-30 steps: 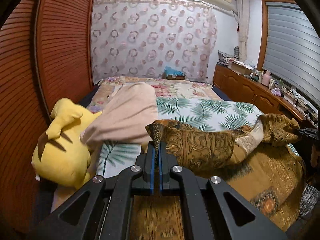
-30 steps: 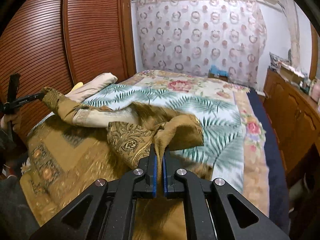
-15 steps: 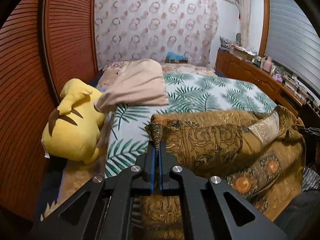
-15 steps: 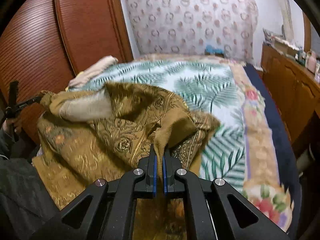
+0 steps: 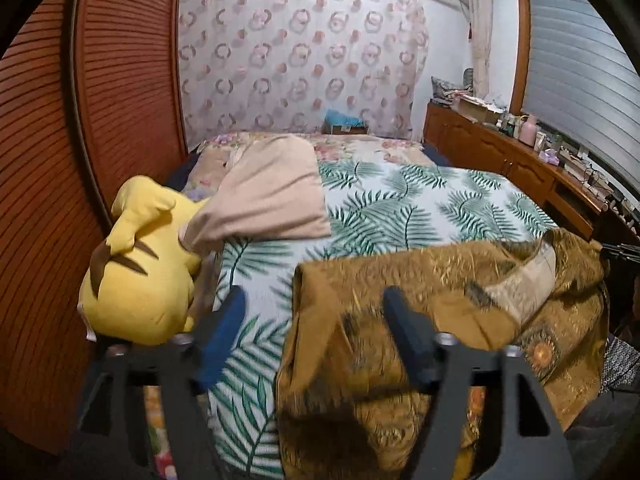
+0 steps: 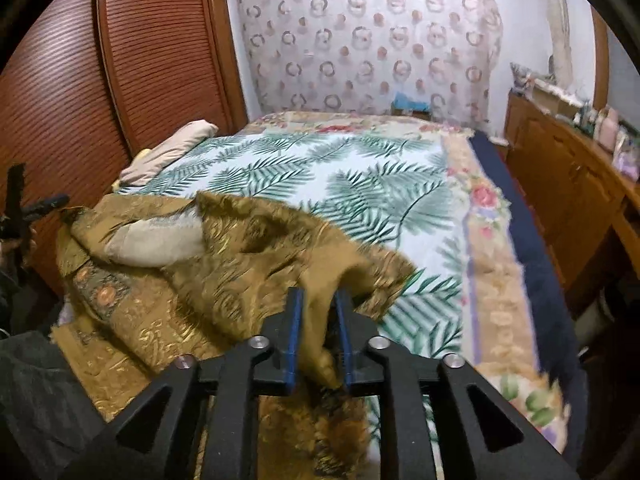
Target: Fold small clothes
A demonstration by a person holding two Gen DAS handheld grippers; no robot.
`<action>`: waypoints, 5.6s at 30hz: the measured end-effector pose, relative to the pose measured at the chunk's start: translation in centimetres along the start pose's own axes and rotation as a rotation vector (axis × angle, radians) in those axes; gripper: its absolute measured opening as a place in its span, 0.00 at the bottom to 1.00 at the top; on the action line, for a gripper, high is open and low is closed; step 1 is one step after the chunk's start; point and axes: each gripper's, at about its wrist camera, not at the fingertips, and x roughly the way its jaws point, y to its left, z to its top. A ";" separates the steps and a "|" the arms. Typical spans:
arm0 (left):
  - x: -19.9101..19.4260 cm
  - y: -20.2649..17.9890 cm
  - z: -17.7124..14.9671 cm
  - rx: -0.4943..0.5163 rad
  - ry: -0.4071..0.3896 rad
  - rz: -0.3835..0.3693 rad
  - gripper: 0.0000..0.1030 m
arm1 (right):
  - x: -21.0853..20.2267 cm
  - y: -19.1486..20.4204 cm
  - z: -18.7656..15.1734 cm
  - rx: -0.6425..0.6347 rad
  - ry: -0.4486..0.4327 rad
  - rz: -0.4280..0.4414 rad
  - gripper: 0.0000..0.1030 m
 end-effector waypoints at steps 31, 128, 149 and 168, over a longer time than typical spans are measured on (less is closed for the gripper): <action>11.4 1.2 0.9 0.040 0.242 0.021 0.74 | 8.7 -1.9 2.1 0.004 0.078 -0.090 0.52; 17.9 -0.7 20.1 0.073 -0.083 0.059 0.06 | 16.8 -2.4 22.1 -0.082 -0.033 -0.175 0.08; 22.5 0.4 16.2 0.070 0.068 -0.017 0.72 | 19.8 -6.5 21.6 -0.030 0.064 -0.168 0.63; 20.0 2.1 9.4 0.004 0.154 0.030 0.72 | 14.2 -6.2 12.6 0.076 0.195 -0.084 0.63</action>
